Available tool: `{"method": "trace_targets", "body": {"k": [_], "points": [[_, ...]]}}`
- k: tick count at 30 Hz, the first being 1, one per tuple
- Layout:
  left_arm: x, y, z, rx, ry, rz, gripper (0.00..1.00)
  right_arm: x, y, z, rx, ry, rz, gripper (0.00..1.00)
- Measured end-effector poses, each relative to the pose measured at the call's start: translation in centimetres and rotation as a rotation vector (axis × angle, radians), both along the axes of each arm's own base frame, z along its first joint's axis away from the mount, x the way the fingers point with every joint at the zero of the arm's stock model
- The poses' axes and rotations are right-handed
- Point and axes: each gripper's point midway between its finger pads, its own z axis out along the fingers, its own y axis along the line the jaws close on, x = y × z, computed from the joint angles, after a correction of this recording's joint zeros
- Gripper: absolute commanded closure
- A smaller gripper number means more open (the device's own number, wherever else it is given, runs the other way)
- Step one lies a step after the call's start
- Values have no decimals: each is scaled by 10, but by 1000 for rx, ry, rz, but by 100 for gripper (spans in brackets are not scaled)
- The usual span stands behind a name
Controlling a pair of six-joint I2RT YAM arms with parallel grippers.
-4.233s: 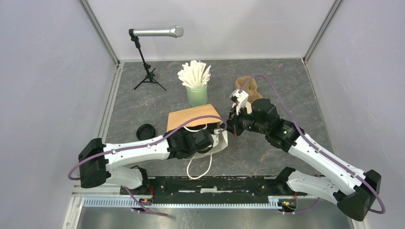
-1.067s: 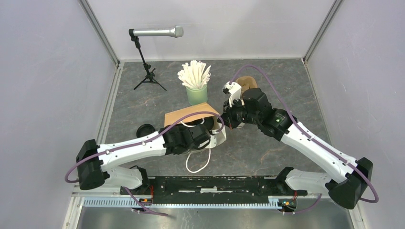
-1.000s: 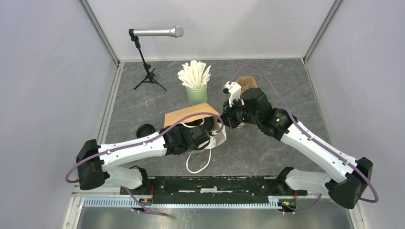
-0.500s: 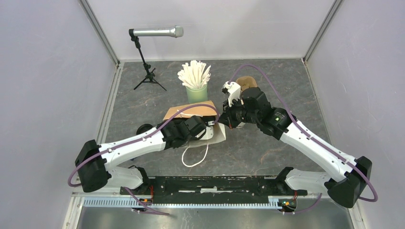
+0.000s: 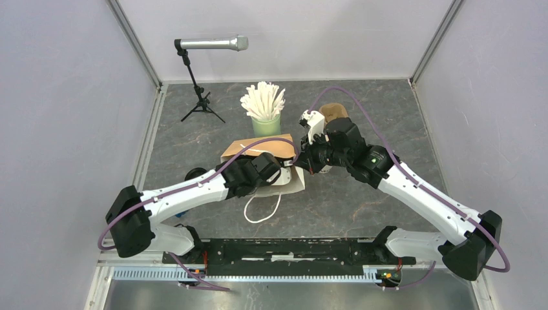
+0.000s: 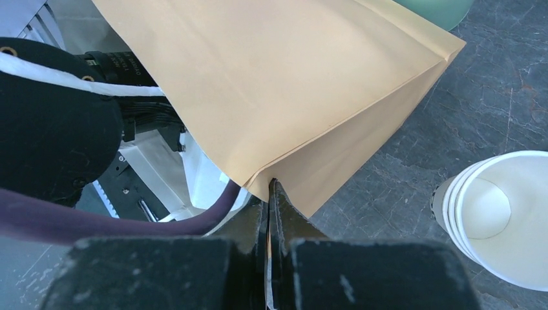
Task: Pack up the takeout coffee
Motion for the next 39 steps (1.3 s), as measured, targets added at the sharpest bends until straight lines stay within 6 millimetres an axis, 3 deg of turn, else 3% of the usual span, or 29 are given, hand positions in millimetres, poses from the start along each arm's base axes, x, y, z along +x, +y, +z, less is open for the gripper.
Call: {"method": "trace_targets", "body": {"k": [18,39], "points": [[14,-8,8,-24,-30,3,92,1,0,-1,2,3,-1,100],[16,-9,10,-34,-37,5,90,2,2,0,5,9,-1,100]]}}
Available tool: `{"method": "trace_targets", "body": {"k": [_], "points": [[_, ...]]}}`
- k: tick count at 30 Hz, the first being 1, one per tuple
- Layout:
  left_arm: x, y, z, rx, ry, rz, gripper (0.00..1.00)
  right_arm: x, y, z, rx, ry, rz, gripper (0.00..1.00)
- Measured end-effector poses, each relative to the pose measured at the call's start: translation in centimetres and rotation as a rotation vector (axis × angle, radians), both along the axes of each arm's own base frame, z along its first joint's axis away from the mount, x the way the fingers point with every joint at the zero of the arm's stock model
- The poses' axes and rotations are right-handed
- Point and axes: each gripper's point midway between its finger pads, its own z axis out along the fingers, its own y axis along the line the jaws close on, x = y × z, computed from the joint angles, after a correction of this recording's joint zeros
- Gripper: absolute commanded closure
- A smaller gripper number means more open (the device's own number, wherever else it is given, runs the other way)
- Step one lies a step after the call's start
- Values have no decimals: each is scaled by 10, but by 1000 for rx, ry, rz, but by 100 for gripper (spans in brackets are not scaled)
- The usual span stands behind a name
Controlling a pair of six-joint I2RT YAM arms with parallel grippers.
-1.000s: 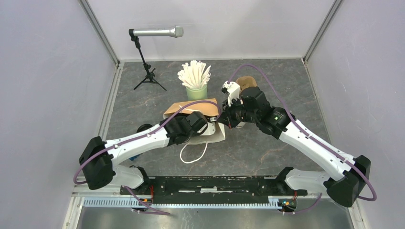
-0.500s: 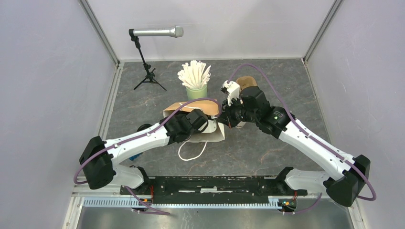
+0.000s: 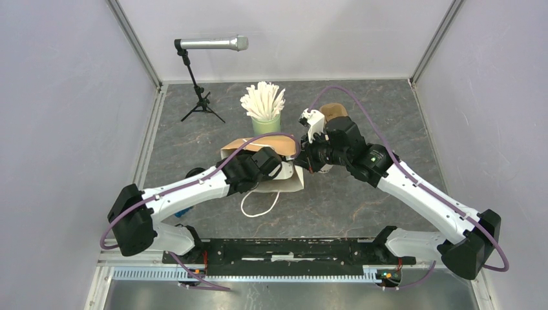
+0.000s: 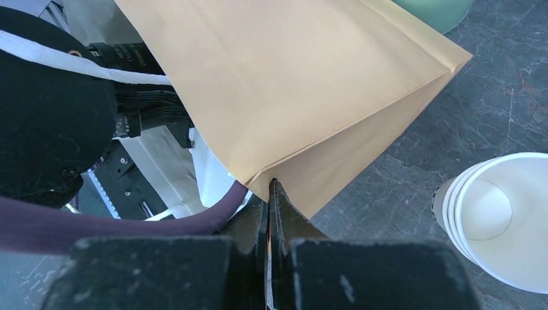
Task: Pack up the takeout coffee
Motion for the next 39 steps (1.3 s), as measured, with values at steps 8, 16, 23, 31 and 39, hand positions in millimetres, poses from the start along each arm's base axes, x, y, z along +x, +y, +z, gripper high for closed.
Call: {"method": "trace_targets", "body": {"k": [8,16,23,31,39], "points": [[3,-1,0,-9,-6,6,90,2,0,1,0,-2,-6,100],[4,-1,0,-9,-6,8,83,3,1,1,0,-1,-6,100],[3,0,0,-8,-5,8,82,4,2,1,0,0,-6,100],[2,3,11,-30,-8,21,81,10,6,8,22,40,12,100],[-5,-2,29,-111,8,19,81,21,1,14,86,131,-4,100]]}}
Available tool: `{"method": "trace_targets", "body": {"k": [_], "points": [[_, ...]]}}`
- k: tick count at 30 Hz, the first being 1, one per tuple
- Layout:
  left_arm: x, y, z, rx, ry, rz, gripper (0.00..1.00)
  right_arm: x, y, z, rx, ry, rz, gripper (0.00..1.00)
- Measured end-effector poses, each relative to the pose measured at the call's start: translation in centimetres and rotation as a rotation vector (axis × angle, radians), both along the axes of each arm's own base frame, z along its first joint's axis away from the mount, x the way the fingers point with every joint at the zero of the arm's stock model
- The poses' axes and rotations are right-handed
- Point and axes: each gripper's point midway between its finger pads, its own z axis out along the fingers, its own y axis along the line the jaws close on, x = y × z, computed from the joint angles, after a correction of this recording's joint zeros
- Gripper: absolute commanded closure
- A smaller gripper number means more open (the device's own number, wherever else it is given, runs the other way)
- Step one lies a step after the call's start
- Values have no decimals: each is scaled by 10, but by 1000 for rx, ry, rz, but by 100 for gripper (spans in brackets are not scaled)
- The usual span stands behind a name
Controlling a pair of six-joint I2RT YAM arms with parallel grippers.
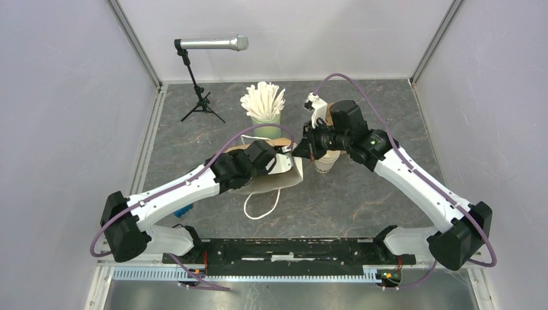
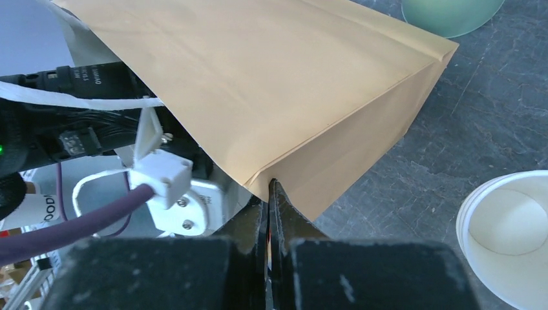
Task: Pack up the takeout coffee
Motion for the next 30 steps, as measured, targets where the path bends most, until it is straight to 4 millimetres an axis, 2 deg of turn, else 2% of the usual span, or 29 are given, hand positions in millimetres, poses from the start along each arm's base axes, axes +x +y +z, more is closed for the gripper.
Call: {"method": "trace_targets", "body": {"k": [10,16,22,30], "points": [[-4,-5,14,-76,6,17,81,1,2,7,41,98,10,98],[-9,-7,33,-157,4,26,81,-4,1,12,45,154,15,98],[-14,-18,50,-257,20,23,80,-6,3,15,50,209,13,97],[-29,-25,64,-389,65,28,78,-5,-1,14,38,291,-20,96]]}}
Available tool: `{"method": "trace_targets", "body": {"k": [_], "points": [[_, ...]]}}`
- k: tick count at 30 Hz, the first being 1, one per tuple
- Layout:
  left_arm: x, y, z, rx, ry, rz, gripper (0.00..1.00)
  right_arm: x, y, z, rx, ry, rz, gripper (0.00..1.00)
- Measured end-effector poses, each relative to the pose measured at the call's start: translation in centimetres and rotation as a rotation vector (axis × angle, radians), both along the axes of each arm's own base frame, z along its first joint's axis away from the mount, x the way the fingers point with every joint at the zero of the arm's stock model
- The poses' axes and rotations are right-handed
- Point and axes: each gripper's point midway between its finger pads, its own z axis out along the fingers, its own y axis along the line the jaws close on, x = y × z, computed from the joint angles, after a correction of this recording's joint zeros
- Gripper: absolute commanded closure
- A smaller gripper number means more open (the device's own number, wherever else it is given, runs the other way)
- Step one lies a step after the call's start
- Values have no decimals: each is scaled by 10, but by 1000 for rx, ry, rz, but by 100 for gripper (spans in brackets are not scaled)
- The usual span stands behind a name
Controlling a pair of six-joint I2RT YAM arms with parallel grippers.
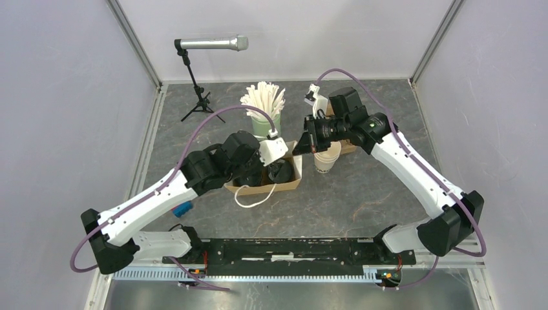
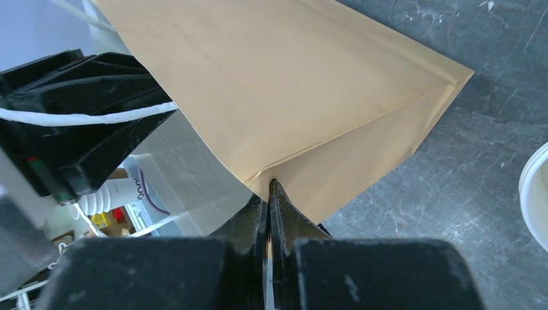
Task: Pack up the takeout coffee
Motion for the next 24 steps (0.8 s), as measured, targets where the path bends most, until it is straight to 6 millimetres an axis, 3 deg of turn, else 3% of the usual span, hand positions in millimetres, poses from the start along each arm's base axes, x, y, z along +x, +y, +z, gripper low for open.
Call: {"method": "trace_targets", "body": {"k": [5,8,15,17,24], "points": [[-6,-6,17,-97,13,15,76,1,-1,-2,-2,40,-14,94],[-8,-9,29,-156,17,28,75,2,-2,-2,-2,55,-22,87],[-11,-17,59,-321,19,78,59,11,2,0,-12,81,-29,79],[-9,-19,72,-376,7,100,52,16,4,2,-14,78,-32,78],[5,-18,130,-511,-89,180,44,30,9,16,-5,41,-46,72]]}}
